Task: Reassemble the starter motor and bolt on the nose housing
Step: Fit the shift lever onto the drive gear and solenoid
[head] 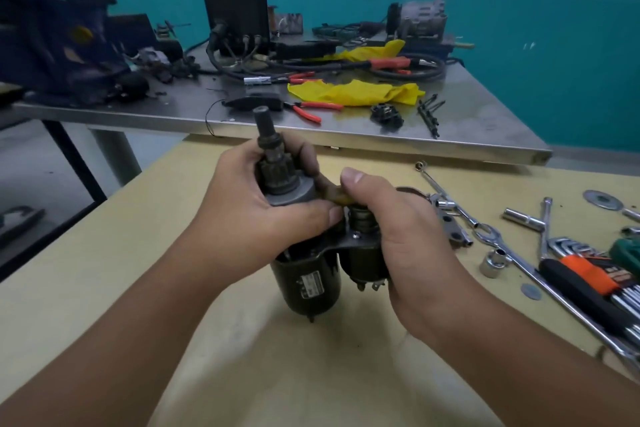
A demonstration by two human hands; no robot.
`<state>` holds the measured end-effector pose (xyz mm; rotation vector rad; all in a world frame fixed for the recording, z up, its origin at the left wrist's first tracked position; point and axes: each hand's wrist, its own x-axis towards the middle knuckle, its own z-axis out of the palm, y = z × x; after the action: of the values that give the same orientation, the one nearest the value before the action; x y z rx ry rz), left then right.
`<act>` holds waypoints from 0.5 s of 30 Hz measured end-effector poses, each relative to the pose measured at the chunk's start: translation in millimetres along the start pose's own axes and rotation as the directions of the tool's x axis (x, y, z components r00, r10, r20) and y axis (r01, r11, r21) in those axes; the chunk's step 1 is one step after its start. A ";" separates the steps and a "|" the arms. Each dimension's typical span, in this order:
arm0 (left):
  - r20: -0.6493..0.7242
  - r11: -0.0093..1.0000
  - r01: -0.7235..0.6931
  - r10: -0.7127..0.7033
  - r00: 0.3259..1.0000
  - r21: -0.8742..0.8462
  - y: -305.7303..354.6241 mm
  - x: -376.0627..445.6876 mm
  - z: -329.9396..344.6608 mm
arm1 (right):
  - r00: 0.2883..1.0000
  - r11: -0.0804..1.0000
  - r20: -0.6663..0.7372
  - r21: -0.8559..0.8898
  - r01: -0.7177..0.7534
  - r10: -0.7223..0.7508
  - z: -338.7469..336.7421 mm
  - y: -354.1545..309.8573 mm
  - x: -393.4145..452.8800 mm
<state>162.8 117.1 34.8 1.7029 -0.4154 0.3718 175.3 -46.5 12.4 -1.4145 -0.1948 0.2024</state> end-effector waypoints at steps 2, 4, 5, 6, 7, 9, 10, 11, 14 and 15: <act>-0.003 1.000 0.005 -0.005 1.000 0.000 -0.4 0.0 -1.2 | 1.000 0.999 -0.001 0.043 -0.012 0.012 3.6 -1.4 -0.5; -0.002 1.000 0.009 -0.009 1.000 0.001 0.1 -0.2 -1.5 | 1.000 0.998 -0.007 0.051 -0.025 0.025 5.7 -2.6 -0.1; -0.002 1.000 0.012 -0.012 1.000 0.000 0.1 -0.4 -1.7 | 0.999 0.999 -0.018 0.045 -0.028 0.029 6.3 -2.8 0.1; -0.002 1.000 0.015 -0.015 1.000 0.001 -0.3 -0.8 -1.8 | 0.999 0.999 -0.031 0.040 -0.027 0.029 6.7 -2.8 0.2; -0.003 1.000 0.017 -0.017 1.000 0.003 -0.3 -1.0 -1.6 | 0.999 0.999 -0.043 0.037 -0.026 0.027 7.0 -2.9 0.0; -0.001 1.000 0.024 -0.024 1.000 -0.001 -0.8 -1.0 -2.0 | 0.997 0.999 -0.068 0.029 -0.023 0.025 7.8 -2.5 0.0; 0.004 1.000 0.030 -0.030 1.000 -0.004 -1.3 -1.0 -2.6 | 0.997 0.999 -0.080 0.025 -0.022 0.024 8.3 -2.4 0.2; 0.009 0.999 0.035 -0.035 0.999 -0.007 -1.7 -0.9 -3.3 | 0.996 0.999 -0.089 0.025 -0.020 0.022 8.7 -2.3 0.3; 0.029 0.999 0.049 -0.048 0.998 -0.015 -0.9 -0.7 -5.8 | 0.996 0.999 -0.094 0.042 -0.008 0.012 9.1 -1.4 1.2; 0.045 0.999 0.053 -0.052 0.998 -0.015 -0.1 -0.5 -6.6 | 0.995 0.999 -0.096 0.045 -0.006 0.011 9.1 -1.1 1.1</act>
<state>162.3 123.7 35.7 1.7054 -0.4050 0.2917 174.1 -37.7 14.8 -1.3774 -0.1047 0.1446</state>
